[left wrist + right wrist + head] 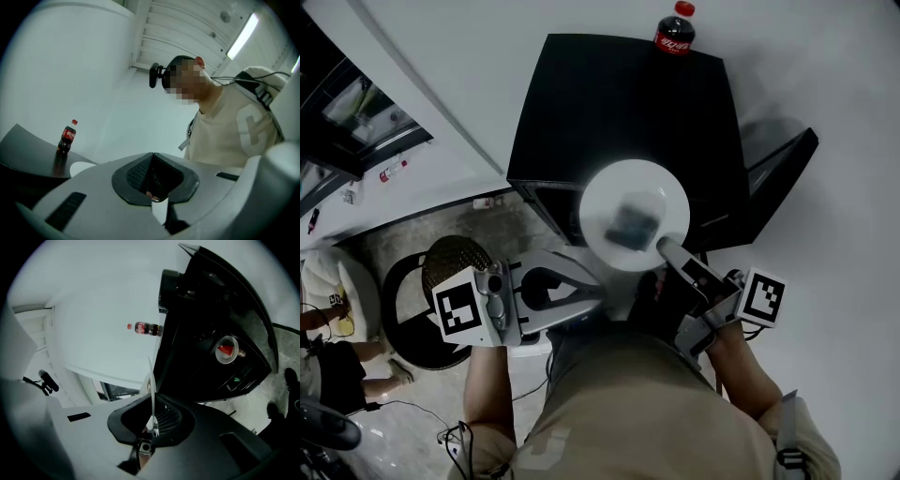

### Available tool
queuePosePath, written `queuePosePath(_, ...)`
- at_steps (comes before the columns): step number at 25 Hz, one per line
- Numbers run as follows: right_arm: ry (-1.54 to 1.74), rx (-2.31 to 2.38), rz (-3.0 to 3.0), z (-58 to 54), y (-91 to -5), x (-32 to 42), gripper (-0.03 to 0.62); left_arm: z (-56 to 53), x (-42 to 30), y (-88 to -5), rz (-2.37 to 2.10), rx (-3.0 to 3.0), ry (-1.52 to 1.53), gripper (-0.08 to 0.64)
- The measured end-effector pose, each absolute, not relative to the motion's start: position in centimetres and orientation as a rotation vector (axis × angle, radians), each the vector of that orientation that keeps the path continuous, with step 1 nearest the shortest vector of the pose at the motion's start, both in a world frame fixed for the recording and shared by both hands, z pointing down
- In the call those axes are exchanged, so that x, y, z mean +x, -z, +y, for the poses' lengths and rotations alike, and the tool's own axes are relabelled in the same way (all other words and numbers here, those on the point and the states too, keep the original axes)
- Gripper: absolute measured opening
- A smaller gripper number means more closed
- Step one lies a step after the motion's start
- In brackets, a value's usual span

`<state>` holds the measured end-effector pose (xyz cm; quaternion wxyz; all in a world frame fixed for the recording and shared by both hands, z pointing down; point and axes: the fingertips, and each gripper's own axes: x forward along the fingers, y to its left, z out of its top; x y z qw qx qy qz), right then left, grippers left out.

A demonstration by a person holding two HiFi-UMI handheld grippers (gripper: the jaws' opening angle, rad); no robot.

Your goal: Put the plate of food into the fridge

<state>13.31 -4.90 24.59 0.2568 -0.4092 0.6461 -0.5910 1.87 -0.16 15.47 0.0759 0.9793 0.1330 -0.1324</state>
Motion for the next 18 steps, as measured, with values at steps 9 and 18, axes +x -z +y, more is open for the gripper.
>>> queuePosePath(9, 1.605, -1.132, 1.721, -3.2, -26.0, 12.3, 0.026, 0.8, 1.7, -17.2, 0.369, 3.061, 0.207, 0.017)
queuePosePath(18, 1.593, -1.168, 1.711, -0.8, -26.3, 10.9, 0.026, 3.2, -0.3, -16.4, 0.326, 3.123, 0.242, 0.017)
